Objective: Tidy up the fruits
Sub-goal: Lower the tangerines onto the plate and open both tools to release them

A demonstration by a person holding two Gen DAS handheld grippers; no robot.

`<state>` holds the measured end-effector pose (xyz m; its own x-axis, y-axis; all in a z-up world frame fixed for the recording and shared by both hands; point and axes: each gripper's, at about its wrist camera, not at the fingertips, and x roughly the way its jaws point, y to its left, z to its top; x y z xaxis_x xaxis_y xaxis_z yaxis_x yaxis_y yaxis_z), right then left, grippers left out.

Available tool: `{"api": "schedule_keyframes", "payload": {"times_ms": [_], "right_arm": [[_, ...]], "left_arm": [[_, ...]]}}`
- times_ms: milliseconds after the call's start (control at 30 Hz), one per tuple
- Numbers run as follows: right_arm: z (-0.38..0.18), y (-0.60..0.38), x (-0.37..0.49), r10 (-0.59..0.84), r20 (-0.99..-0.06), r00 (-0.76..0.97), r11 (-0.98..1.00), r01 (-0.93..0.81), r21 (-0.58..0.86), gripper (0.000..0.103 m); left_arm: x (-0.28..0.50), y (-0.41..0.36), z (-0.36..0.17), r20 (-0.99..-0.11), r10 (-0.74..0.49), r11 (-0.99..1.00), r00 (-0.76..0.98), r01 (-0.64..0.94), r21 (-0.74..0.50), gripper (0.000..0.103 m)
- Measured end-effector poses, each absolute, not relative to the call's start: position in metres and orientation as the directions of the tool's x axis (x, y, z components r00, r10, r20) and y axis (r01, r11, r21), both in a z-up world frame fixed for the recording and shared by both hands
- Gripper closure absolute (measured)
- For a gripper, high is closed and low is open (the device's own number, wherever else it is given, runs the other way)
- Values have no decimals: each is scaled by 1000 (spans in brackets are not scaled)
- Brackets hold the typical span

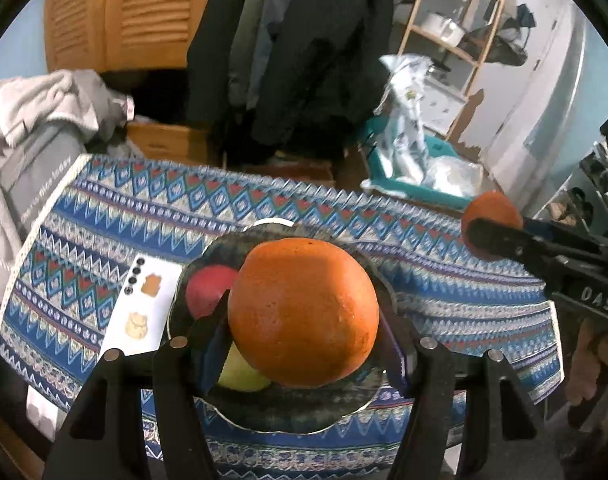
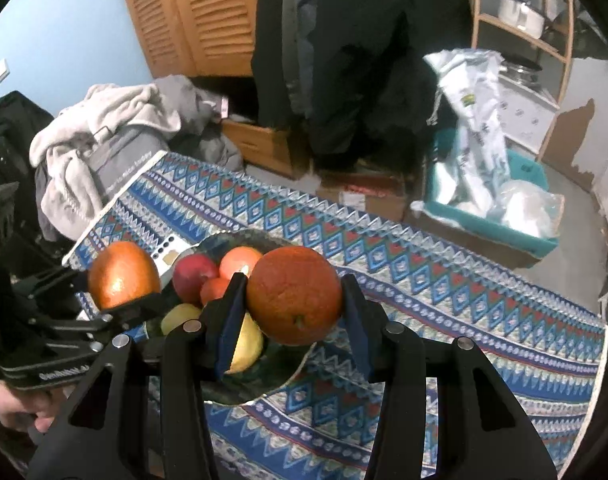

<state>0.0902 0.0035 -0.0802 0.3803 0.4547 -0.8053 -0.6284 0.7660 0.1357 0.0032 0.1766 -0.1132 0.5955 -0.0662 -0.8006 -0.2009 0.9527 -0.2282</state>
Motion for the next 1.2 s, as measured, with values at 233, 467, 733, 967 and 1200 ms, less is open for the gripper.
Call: {"api": "schedule_keyframes", "payload": {"times_ms": [233,467,733,967,1200], "right_arm": [[-109,22,99,446,-838,315,763,-623,173,57],[-141,29,104,425,-871,247,766,-611,201,57],[-166,32,105,414,-891,185,768,-598,232,57],[-173,35,107,414,-895,164,767,-593,246,57],[-185,35,110,423,-898,123,770,-571,284,55]], "left_arm": [[12,187,-150,-851,-80,942,520,-240,-235,37],[23,187,-170,-878,-72,944,474,-251,-213,37],[30,182,-186,-895,-76,947,439,-248,-202,37],[30,183,-185,-896,-59,947,441,-258,-190,36],[25,187,-170,-885,-52,947,462,-259,-191,31]]}}
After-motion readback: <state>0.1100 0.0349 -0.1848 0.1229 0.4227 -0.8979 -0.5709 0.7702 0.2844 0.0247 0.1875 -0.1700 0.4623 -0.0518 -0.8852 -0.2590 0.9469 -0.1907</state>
